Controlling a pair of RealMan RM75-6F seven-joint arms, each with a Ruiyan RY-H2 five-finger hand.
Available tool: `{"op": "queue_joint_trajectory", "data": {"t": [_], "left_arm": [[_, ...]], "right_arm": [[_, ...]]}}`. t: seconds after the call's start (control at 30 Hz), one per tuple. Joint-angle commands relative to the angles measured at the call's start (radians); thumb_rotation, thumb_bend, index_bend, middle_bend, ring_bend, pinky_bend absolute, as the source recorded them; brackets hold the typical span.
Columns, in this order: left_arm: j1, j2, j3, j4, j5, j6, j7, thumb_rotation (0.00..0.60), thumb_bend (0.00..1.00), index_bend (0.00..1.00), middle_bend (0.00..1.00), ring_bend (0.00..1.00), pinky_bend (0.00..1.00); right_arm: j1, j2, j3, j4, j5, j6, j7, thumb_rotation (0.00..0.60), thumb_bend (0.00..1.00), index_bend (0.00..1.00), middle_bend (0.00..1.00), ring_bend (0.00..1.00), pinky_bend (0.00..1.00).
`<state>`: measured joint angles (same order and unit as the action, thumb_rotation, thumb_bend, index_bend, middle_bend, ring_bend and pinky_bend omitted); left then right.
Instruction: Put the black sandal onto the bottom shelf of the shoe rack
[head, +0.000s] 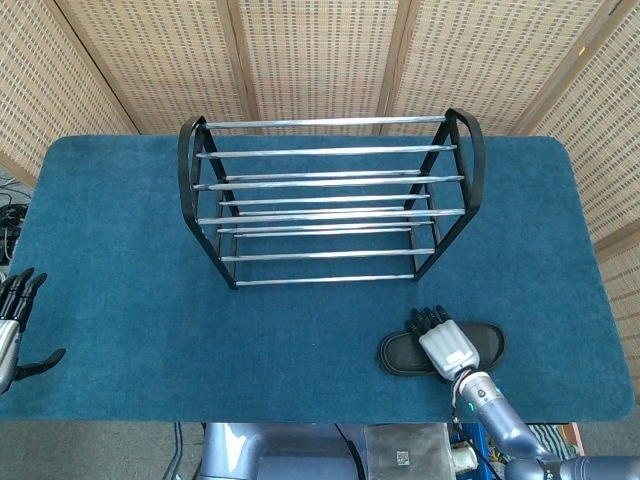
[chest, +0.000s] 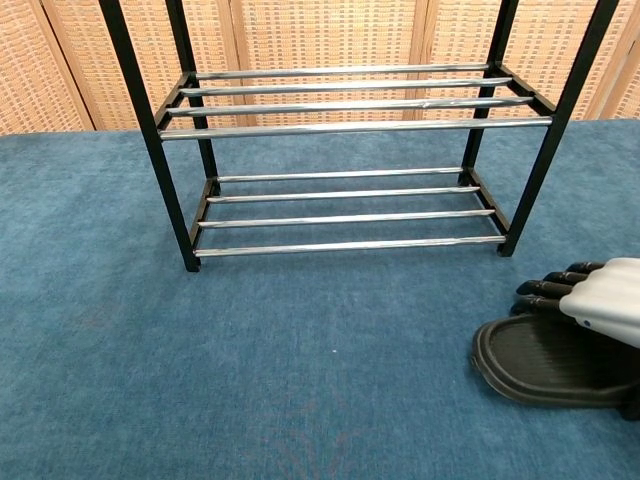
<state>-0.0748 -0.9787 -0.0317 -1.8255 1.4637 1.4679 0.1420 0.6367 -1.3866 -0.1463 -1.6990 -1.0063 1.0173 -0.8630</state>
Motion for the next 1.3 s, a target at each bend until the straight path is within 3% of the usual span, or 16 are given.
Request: {"op": "queue_joint_trajectory", "data": {"t": [0.03, 0.13, 0.27, 0.33, 0.53, 0.67, 0.83, 0.93, 1.1, 1.3], "left_arm": [[0.000, -0.001, 0.001, 0.000, 0.002, 0.000, 0.001, 0.600, 0.18, 0.00, 0.00, 0.00, 0.00], [0.000, -0.002, 0.000, 0.000, 0.002, 0.002, 0.000, 0.600, 0.18, 0.00, 0.00, 0.00, 0.00], [0.000, -0.002, 0.001, 0.001, 0.001, 0.001, -0.002, 0.600, 0.18, 0.00, 0.00, 0.00, 0.00], [0.000, -0.002, 0.001, 0.001, 0.002, 0.001, -0.002, 0.600, 0.18, 0.00, 0.00, 0.00, 0.00], [-0.001, -0.001, 0.001, 0.002, 0.001, -0.001, -0.004, 0.600, 0.18, 0.00, 0.00, 0.00, 0.00], [-0.006, -0.002, 0.000, 0.001, -0.005, -0.010, -0.003, 0.600, 0.18, 0.00, 0.00, 0.00, 0.00], [-0.011, -0.001, -0.005, 0.002, -0.016, -0.019, -0.006, 0.600, 0.18, 0.00, 0.00, 0.00, 0.00], [-0.022, 0.000, -0.012, 0.006, -0.040, -0.043, -0.013, 0.600, 0.18, 0.00, 0.00, 0.00, 0.00], [-0.033, 0.002, -0.016, 0.009, -0.053, -0.064, -0.020, 0.600, 0.18, 0.00, 0.00, 0.00, 0.00], [-0.043, 0.004, -0.021, 0.019, -0.068, -0.081, -0.039, 0.600, 0.18, 0.00, 0.00, 0.00, 0.00]], "right_arm": [[0.001, -0.003, -0.007, 0.025, -0.057, -0.008, 0.023, 0.600, 0.00, 0.10, 0.16, 0.21, 0.32], [-0.008, -0.007, -0.011, 0.043, -0.130, 0.011, 0.051, 0.600, 0.06, 0.35, 0.38, 0.40, 0.47], [-0.024, 0.000, -0.024, 0.064, -0.255, 0.046, 0.107, 0.600, 0.35, 0.50, 0.51, 0.52, 0.52], [-0.030, 0.004, -0.032, 0.076, -0.317, 0.066, 0.131, 0.600, 0.41, 0.51, 0.52, 0.53, 0.52], [-0.021, 0.021, -0.056, 0.120, -0.532, 0.117, 0.210, 0.600, 0.44, 0.51, 0.52, 0.53, 0.52], [0.071, 0.060, -0.088, 0.147, -0.771, 0.099, 0.327, 0.600, 0.51, 0.51, 0.52, 0.53, 0.52], [0.135, 0.081, -0.095, 0.157, -0.901, 0.094, 0.383, 0.600, 0.57, 0.51, 0.52, 0.53, 0.52], [0.220, 0.078, -0.084, 0.167, -1.039, 0.073, 0.380, 0.600, 0.60, 0.51, 0.51, 0.53, 0.52], [0.320, 0.049, -0.059, 0.242, -1.131, 0.033, 0.454, 0.600, 0.69, 0.51, 0.51, 0.53, 0.52], [0.416, -0.009, -0.027, 0.432, -1.174, 0.019, 0.570, 0.600, 0.79, 0.51, 0.50, 0.53, 0.52]]}}
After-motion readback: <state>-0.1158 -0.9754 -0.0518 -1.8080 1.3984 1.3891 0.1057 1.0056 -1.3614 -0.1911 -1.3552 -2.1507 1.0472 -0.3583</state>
